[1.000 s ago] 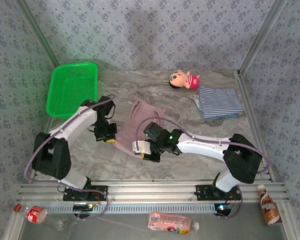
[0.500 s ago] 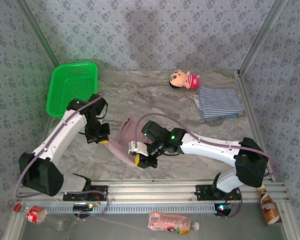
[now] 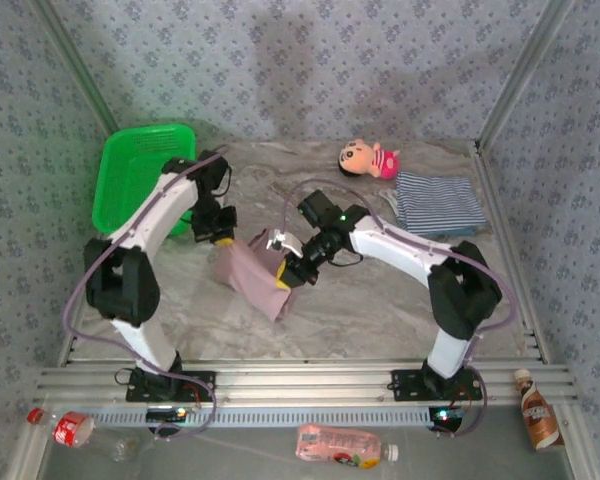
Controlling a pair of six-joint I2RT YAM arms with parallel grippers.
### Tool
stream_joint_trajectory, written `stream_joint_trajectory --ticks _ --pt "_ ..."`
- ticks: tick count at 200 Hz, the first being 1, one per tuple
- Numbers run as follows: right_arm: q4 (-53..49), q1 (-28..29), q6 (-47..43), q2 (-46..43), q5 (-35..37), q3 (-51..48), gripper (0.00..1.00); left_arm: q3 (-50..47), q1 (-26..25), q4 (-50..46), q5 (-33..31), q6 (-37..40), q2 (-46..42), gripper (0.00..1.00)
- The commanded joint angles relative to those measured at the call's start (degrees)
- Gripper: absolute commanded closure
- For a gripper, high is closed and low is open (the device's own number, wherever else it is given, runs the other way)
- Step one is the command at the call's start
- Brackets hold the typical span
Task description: Fold and stack the tank tops
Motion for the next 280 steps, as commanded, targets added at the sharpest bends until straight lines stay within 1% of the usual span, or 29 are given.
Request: stream_joint_trajectory --ticks 1,26,85,98,111,122,132,148,159,183,193,205,225,241,251,261,270,280 --pt "-10.0 -3.0 -7.2 3.2 -0.5 3.5 0.89 6.0 0.5 2.2 -0.2 2.8 4.8 1.0" --pt "-10.6 -6.0 -8.9 6.5 1.9 5.6 0.89 11.1 0.5 3.6 1.6 3.3 10.9 0.99" --pt "-4.3 -10.2 -8.3 12.7 7.8 6.8 0.88 22.4 0.6 4.6 2.2 3.9 23.4 0.98" --pt "-2.3 -10.6 -7.6 13.6 9.7 6.7 0.88 23.6 0.7 5.1 2.1 3.9 25.3 0.96" --pt "2.8 -11.0 -4.7 13.9 12.5 5.5 0.85 24.9 0.8 5.6 2.4 3.8 26.8 0.94" --pt "6.1 -11.1 -3.8 14.2 14.8 4.9 0.82 26.0 0.9 6.3 2.5 3.3 28.1 0.9" --pt "9.4 -11.1 -2.3 14.2 18.0 4.4 0.77 27.2 1.0 6.7 2.5 2.9 29.0 0.86" --pt "14.9 -10.9 -0.3 13.4 23.1 2.7 0.76 28.5 1.2 7.8 1.3 2.3 29.5 0.74" --pt "19.3 -10.7 1.7 12.7 27.2 1.2 0.73 29.3 1.4 8.0 0.5 2.1 29.7 0.67" --pt "20.7 -10.2 2.2 11.8 36.3 1.1 0.7 30.0 1.6 7.7 -1.8 2.5 28.7 0.57" --pt "22.1 -10.2 3.3 10.1 37.9 -0.1 0.69 29.5 1.8 7.7 -2.9 2.8 27.7 0.54" --pt "24.0 -10.1 4.9 7.4 39.0 -1.7 0.65 28.9 2.1 7.6 -3.6 3.2 26.3 0.52" --pt "22.6 -9.3 6.0 3.8 42.8 -3.2 0.61 27.0 2.1 6.7 -3.9 4.3 23.4 0.52" --pt "22.3 -8.6 7.5 0.4 41.0 -5.3 0.61 22.6 2.0 7.5 -1.6 5.1 20.6 0.52" --pt "23.2 -7.8 9.5 -1.1 36.9 -6.9 0.6 20.1 2.1 7.4 0.0 6.2 19.6 0.52" --pt "24.9 -6.4 11.8 -2.0 33.3 -8.1 0.6 16.5 2.0 6.8 -0.5 7.4 19.3 0.52" --pt "27.1 -4.4 13.4 -2.1 32.1 -10.7 0.59 13.8 2.2 7.0 -1.7 8.2 18.8 0.51" --pt "29.5 -2.2 15.5 -1.7 31.5 -11.9 0.59 10.8 2.2 8.2 -1.4 9.2 17.7 0.5"
